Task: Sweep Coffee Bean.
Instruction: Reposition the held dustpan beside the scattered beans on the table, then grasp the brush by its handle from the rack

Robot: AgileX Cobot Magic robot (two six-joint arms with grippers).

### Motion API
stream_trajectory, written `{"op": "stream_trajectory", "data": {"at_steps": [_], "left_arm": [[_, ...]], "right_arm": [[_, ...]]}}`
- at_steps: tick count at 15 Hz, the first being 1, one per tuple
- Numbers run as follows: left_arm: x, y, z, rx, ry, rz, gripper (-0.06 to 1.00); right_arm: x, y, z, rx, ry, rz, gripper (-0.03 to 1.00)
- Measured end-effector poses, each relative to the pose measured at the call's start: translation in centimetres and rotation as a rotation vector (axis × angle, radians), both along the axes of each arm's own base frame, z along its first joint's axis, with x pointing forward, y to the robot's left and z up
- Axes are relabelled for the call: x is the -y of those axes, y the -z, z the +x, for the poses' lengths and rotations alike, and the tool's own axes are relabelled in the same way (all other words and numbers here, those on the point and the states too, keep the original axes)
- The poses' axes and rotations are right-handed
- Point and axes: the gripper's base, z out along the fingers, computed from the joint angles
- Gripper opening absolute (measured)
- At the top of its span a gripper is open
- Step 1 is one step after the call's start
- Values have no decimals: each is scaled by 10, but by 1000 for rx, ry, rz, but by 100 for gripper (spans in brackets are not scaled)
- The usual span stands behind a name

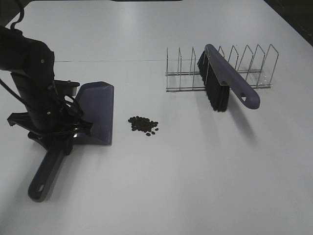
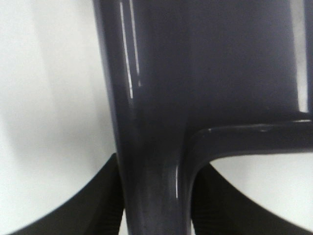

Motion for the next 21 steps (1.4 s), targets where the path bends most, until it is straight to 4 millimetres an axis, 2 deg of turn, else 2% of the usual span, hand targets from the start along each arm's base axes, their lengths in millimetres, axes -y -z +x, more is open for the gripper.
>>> {"op": "stream_trajectory", "data": {"at_steps": [2, 5, 7, 9, 14, 16, 17, 19, 20, 21], "left_arm": [[-4, -18, -10, 17, 5, -1, 35], [-9, -29, -23, 28, 0, -11, 35], [-10, -22, -31, 15, -15, -25, 35], [3, -11, -44, 35, 17, -47, 35], [9, -4, -45, 43, 19, -50, 35], [9, 2, -46, 30, 21, -42, 35], [8, 5, -45, 26, 33, -29, 35], [8, 7, -45, 21, 39, -21, 35], [7, 7, -45, 20, 39, -21, 35], [7, 7, -45, 20, 39, -21, 35]], "right_arm": [[0, 0, 0, 0, 0, 0, 96], [0, 0, 0, 0, 0, 0, 96], [0, 0, 0, 0, 0, 0, 96], [0, 0, 0, 0, 0, 0, 96], [0, -2, 5, -34, 5, -11, 96], [-2, -17, 17, -98, 1, -8, 96], [-5, -38, 37, -177, 3, 10, 96], [-10, -62, 62, -272, -11, 35, 96], [-11, -66, 69, -297, -13, 36, 96], [-13, -76, 88, -347, -12, 33, 96]]}}
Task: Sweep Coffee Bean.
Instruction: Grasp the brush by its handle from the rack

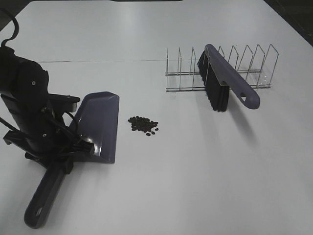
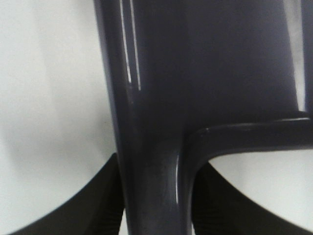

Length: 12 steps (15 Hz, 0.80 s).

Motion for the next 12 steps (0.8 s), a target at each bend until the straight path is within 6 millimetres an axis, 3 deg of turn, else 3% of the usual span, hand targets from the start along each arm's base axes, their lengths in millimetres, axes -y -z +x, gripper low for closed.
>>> {"op": "stream_trajectory", "data": {"at_steps": [3, 6, 7, 8, 9, 12], "left_arm": [[0, 0, 0, 0, 0, 0, 35], [0, 0, 1, 6, 0, -3, 35], [0, 0, 1, 11, -1, -5, 35], [1, 0, 1, 13, 0, -6, 35], [1, 0, 1, 14, 0, -7, 35], [1, 0, 1, 14, 0, -7, 35]], "right_arm": [[-6, -8, 58, -99, 2, -7, 96], [-13, 7, 119, -239, 1, -4, 95], [-14, 8, 130, -261, 3, -5, 95], [-16, 17, 155, -325, 5, -8, 95], [-22, 34, 205, -441, 4, -13, 95], [-31, 59, 279, -491, -2, 9, 94]]}}
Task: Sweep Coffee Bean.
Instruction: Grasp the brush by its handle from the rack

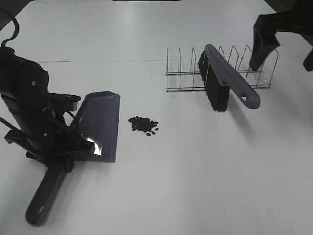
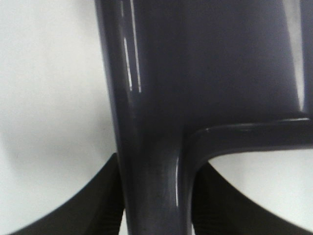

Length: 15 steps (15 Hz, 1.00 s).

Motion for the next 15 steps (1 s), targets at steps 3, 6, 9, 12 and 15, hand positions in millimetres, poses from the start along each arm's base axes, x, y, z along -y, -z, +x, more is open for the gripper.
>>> {"op": "stream_trajectory", "data": {"at_steps": [3, 6, 9, 12, 15], "left_arm": [[0, 0, 0, 0, 0, 0, 35], [0, 0, 0, 0, -3, 0, 35], [0, 0, 0, -1, -8, 0, 35], [0, 0, 0, -5, -18, 2, 35], [0, 0, -1, -6, -17, 2, 35]], "right_arm": [[-9, 21, 61, 27, 1, 38, 94], [-16, 52, 97, 18, 3, 84, 94], [-28, 92, 122, -11, -26, 98, 94], [-34, 120, 133, -40, -32, 109, 91], [-34, 122, 134, -41, -34, 107, 80]]}}
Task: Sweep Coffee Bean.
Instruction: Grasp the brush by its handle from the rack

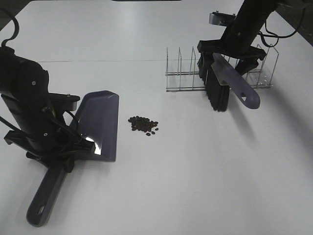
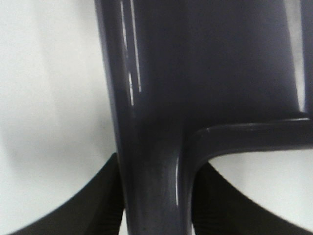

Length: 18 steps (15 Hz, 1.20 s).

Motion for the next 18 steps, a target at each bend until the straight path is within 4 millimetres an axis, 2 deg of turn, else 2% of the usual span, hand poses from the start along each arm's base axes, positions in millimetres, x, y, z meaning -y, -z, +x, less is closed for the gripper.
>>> {"op": "stream_trajectory", "data": {"at_steps": [6, 9, 13, 15, 18], "left_arm": [[0, 0, 0, 0, -1, -1, 35], [0, 0, 0, -2, -5, 0, 35], [0, 0, 0, -3, -5, 1, 35], [0, 0, 0, -3, -5, 1, 35], [0, 0, 0, -3, -5, 1, 35]], "right_arm": [[0, 0, 0, -1, -2, 0, 75], [0, 19, 1, -37, -2, -3, 75], [-1, 23, 1, -49, 1, 6, 73], [-1, 23, 1, -47, -2, -1, 66], [0, 23, 1, -45, -2, -3, 46]]}}
